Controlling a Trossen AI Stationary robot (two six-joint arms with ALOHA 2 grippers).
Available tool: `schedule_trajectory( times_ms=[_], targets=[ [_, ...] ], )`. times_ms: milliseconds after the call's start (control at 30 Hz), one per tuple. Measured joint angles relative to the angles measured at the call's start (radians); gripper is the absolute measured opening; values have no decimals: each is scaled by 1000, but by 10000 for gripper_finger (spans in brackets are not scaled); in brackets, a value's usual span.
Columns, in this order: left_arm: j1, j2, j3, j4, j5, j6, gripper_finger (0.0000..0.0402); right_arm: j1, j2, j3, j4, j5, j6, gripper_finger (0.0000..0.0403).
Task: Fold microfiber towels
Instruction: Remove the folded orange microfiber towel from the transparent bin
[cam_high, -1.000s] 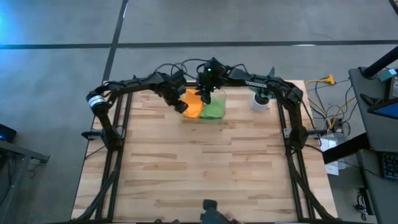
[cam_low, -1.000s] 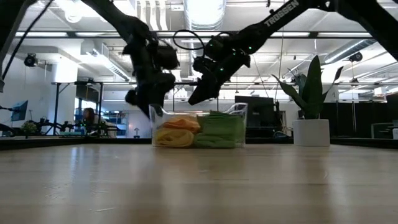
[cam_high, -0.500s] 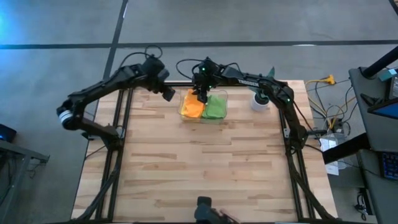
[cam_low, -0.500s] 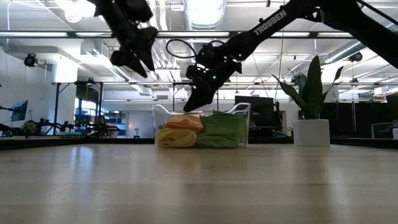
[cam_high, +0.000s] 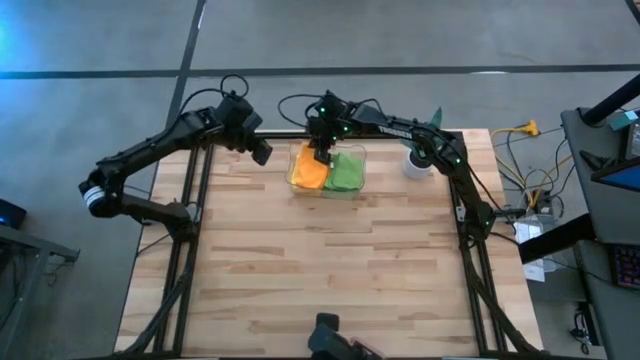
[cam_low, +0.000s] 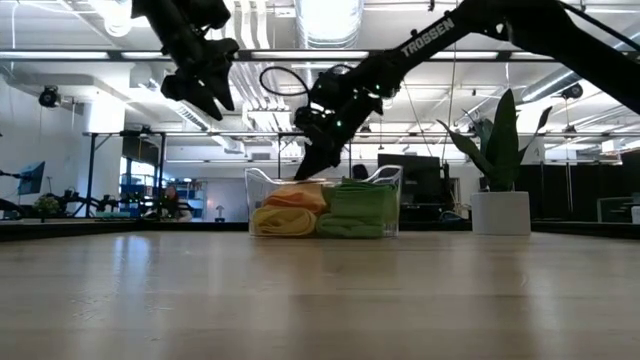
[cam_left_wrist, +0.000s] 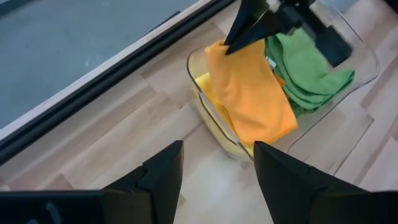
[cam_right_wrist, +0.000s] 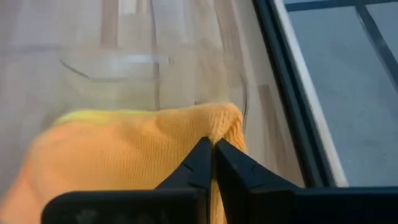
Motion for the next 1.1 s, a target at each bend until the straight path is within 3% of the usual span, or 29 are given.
schedule_trajectory(
  times_ms=[400, 467, 867, 1100],
  targets=[
    [0, -29, -2, -55, 4, 95, 180, 68, -10, 277, -289, 3, 48, 9],
    [0, -45, -2, -71, 4, 117, 180, 95, -22, 305, -323, 40, 55, 9],
    [3, -174, -56, -82, 5, 165, 180, 212, -141, 332, -397, 221, 149, 8],
    [3, -218, -65, -86, 6, 160, 180, 257, -243, 331, -479, 236, 220, 8]
  ],
)
